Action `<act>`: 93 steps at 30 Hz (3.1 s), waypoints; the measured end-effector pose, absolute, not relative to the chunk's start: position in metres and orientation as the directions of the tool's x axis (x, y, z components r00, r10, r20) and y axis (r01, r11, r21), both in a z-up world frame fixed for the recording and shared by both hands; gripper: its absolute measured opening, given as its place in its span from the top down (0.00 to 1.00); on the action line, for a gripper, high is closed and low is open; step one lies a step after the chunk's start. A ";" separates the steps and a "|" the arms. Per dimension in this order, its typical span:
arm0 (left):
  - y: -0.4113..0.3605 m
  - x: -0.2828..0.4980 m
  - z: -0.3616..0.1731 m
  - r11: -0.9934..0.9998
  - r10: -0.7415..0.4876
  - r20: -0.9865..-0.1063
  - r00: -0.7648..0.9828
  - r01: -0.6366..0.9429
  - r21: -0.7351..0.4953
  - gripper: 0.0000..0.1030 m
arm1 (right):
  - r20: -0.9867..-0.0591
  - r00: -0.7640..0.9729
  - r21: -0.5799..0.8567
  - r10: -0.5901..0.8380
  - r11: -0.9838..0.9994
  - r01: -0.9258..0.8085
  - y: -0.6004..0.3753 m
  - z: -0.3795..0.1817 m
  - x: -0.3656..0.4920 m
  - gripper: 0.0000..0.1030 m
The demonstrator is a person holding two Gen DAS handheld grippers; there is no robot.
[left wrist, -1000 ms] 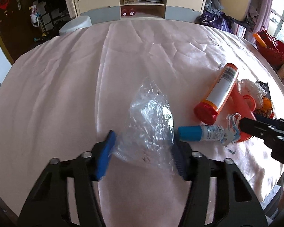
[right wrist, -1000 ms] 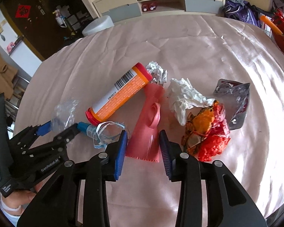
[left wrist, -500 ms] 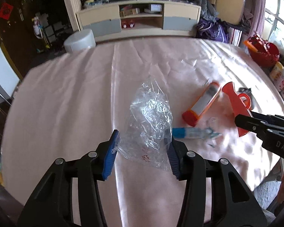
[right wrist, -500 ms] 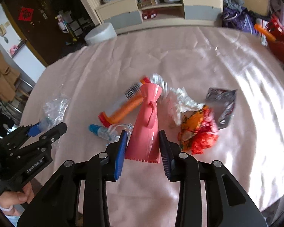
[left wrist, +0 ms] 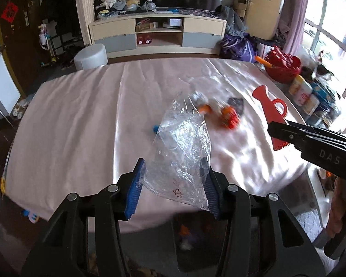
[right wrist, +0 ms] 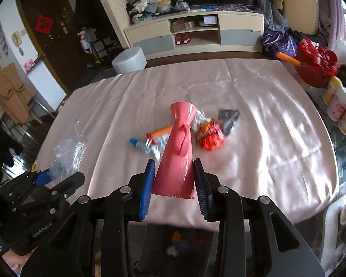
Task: Collect trash
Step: 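Drop the plastic bag and pink cone into the black bin, open both tools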
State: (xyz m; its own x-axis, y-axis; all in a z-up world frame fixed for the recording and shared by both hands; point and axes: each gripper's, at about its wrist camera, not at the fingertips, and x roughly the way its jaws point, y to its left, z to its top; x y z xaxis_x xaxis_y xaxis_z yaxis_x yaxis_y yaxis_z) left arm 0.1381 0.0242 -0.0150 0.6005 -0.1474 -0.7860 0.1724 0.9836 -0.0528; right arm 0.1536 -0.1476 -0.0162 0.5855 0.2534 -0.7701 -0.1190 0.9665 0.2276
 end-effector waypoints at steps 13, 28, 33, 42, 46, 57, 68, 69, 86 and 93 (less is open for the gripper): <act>-0.003 0.045 -0.115 0.973 -0.219 -0.863 0.456 0.173 -0.156 0.55 | -0.830 0.470 0.272 0.301 0.953 -0.130 -0.158 -0.106 0.070 0.66; -0.005 0.040 -0.200 0.967 -0.246 -0.916 0.318 0.151 -0.207 0.55 | -0.887 0.346 0.299 0.305 0.951 -0.074 -0.156 -0.190 0.060 0.66; -0.011 0.034 -0.219 0.967 -0.236 -0.930 0.282 0.157 -0.198 0.55 | -0.898 0.328 0.284 0.294 0.956 -0.077 -0.154 -0.199 0.058 0.66; -0.015 0.039 -0.224 0.970 -0.220 -0.935 0.279 0.163 -0.180 0.54 | -0.908 0.310 0.268 0.281 0.960 -0.084 -0.143 -0.206 0.062 0.66; -0.017 0.040 -0.225 0.971 -0.213 -0.936 0.280 0.166 -0.171 0.52 | -0.905 0.322 0.268 0.279 0.960 -0.078 -0.144 -0.204 0.063 0.66; -0.008 0.043 -0.223 0.981 -0.173 -0.939 0.296 0.140 -0.137 0.22 | -0.898 0.361 0.259 0.251 0.965 -0.026 -0.162 -0.193 0.066 0.39; -0.002 0.043 -0.205 0.983 -0.156 -0.924 0.348 0.146 -0.111 0.08 | -0.882 0.411 0.260 0.231 0.965 0.015 -0.178 -0.184 0.068 0.11; -0.002 0.043 -0.202 0.983 -0.159 -0.922 0.353 0.144 -0.115 0.08 | -0.881 0.415 0.261 0.229 0.965 0.021 -0.179 -0.183 0.069 0.11; 0.020 0.079 -0.123 0.989 -0.146 -0.879 0.453 0.080 -0.123 0.08 | -0.808 0.555 0.273 0.199 0.960 0.053 -0.203 -0.111 0.099 0.11; 0.029 0.112 -0.098 0.995 -0.072 -0.866 0.495 0.096 -0.028 0.08 | -0.797 0.582 0.214 0.160 0.976 0.026 -0.202 -0.092 0.132 0.11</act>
